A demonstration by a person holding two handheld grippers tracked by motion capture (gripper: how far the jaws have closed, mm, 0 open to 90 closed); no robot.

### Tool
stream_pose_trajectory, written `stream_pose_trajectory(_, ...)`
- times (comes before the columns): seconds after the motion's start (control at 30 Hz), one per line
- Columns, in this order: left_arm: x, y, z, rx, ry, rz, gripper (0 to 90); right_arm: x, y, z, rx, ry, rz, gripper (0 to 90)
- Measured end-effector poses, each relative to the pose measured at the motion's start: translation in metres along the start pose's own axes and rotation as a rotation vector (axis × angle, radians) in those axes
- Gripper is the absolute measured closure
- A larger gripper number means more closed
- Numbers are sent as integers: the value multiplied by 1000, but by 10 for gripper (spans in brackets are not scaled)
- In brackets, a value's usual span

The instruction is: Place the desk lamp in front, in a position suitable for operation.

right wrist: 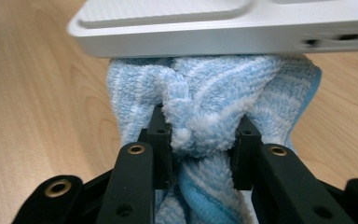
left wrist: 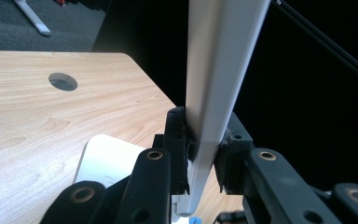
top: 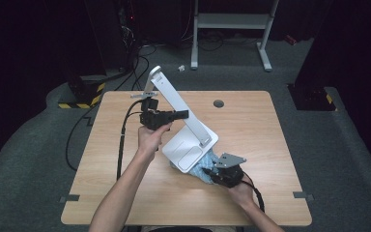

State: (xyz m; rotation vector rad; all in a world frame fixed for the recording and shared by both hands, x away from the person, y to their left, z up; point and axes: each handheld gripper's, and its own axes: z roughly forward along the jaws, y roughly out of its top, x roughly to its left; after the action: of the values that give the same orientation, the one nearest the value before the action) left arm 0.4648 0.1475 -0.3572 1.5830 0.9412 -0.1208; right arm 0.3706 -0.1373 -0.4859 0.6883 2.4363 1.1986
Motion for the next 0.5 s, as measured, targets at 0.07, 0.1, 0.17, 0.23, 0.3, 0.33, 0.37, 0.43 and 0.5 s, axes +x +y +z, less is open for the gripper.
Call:
stream_pose_trajectory(0.07,-1,-1,0,12,-9,3,767,-5,-1,-3,-4,-14,16,677)
stream_pose_trajectory(0.1,-1,-1,0,12,-9,3,767,-5,-1,-3,-4,-14,16,677)
stream_pose_trajectory(0.17,-3,-3,1,27,-19,11,766,-15,-3,-8,-11,-45,45,677)
stream_pose_trajectory(0.23,-3,-5,1,38,-26,12,766,-22,-4,-11,-14,-67,69,677)
stream_pose_trajectory(0.3,-2,-6,0,44,-30,10,766,-28,-4,-13,-17,-82,91,677)
stream_pose_trajectory(0.33,-2,-7,-1,47,-31,11,767,-29,-4,-13,-17,-88,95,676)
stream_pose_trajectory(0.37,-1,-9,-2,48,-32,7,767,-32,-4,-14,-16,-95,101,676)
stream_pose_trajectory(0.43,0,-11,-5,53,-32,2,766,-36,-4,-15,-16,-105,115,676)
stream_pose_trajectory(0.5,1,-13,-7,58,-32,4,767,-41,-3,-14,-17,-113,133,676)
